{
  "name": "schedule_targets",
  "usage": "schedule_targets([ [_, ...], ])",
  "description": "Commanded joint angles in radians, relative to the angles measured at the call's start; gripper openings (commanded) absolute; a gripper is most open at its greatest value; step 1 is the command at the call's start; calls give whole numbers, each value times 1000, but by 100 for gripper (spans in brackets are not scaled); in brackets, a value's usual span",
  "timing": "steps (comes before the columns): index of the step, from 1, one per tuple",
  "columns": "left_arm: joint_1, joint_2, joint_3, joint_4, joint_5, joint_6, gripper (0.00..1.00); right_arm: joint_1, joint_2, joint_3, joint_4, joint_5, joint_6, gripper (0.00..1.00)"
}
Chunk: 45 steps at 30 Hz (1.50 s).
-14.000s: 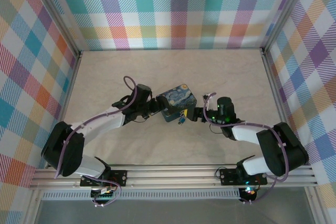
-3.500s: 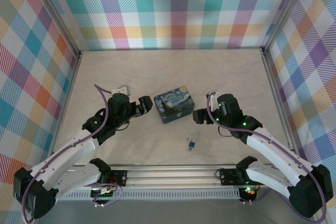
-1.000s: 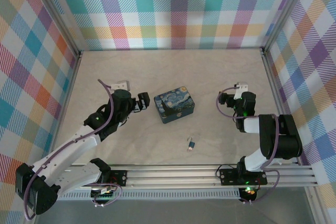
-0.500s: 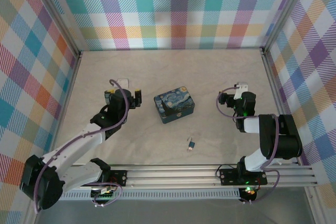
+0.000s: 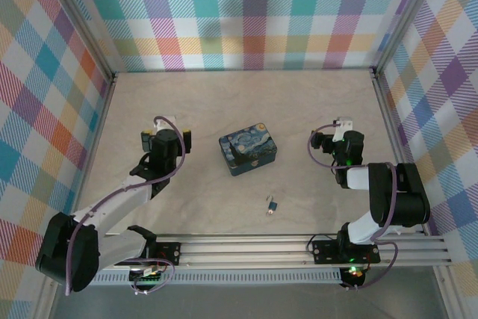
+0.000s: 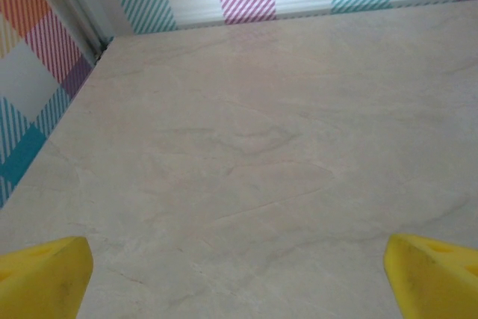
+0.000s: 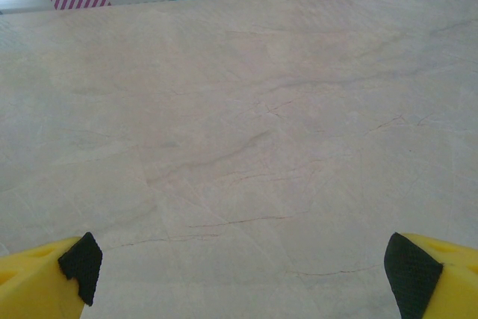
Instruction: Unlock a padlock with a key
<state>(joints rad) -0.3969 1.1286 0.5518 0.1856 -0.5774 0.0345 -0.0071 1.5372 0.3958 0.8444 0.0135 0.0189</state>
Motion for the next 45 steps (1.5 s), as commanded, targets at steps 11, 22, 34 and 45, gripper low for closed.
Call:
schedule_targets([
  [11, 129, 132, -138, 320, 47, 27, 100, 2, -3, 5, 3, -17, 10, 100],
  [22, 166, 258, -183, 567, 164, 73, 100, 4, -3, 4, 4, -17, 11, 100],
  [34, 210, 427, -340, 1016, 278, 59, 100, 4, -3, 4, 4, -17, 11, 100],
  [45, 234, 435, -309, 968, 303, 37, 100, 3, -3, 5, 4, -17, 11, 100],
])
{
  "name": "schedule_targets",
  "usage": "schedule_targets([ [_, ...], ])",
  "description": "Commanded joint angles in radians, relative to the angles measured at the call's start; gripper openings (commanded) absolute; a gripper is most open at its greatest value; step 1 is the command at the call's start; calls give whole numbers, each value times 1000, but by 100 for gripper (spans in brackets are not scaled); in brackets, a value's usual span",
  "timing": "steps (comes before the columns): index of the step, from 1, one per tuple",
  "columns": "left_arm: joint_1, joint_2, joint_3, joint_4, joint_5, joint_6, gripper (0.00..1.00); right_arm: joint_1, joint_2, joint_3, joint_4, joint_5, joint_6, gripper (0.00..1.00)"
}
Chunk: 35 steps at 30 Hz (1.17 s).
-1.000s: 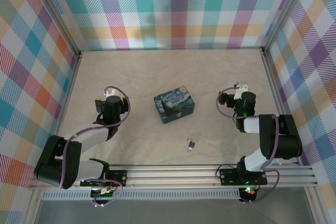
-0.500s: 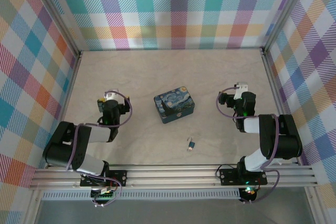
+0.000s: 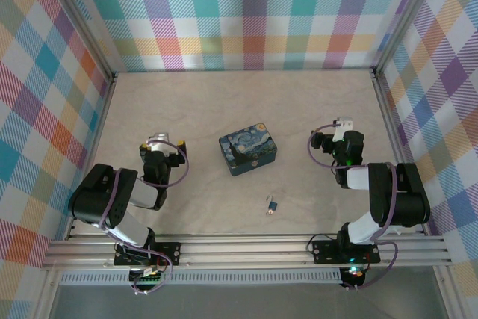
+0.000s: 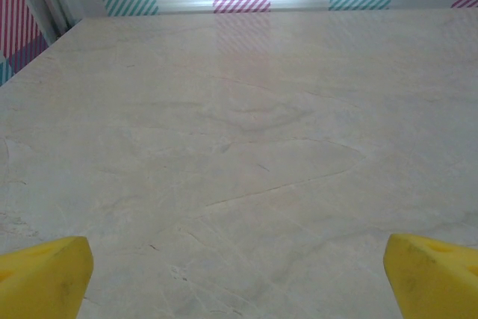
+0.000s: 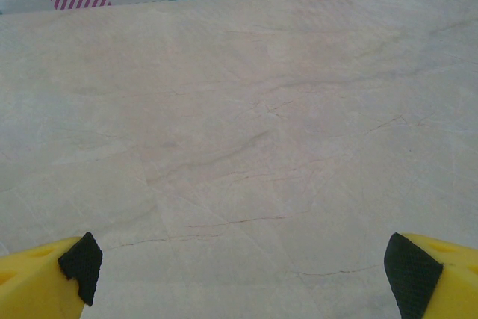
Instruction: Unlock a padlock with a key
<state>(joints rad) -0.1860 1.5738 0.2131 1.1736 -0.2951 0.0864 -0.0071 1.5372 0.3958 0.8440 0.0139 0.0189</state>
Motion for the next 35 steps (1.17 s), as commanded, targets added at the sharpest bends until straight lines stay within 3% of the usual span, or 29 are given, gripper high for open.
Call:
schedule_targets([
  [1, 27, -14, 41, -49, 22, -20, 100, 3, -3, 4, 4, -17, 11, 100],
  [9, 110, -15, 170, -305, 63, -110, 100, 3, -3, 5, 4, -17, 10, 100],
  [35, 100, -12, 187, -330, 57, -93, 100, 13, -2, 9, -2, 0, 2, 100],
])
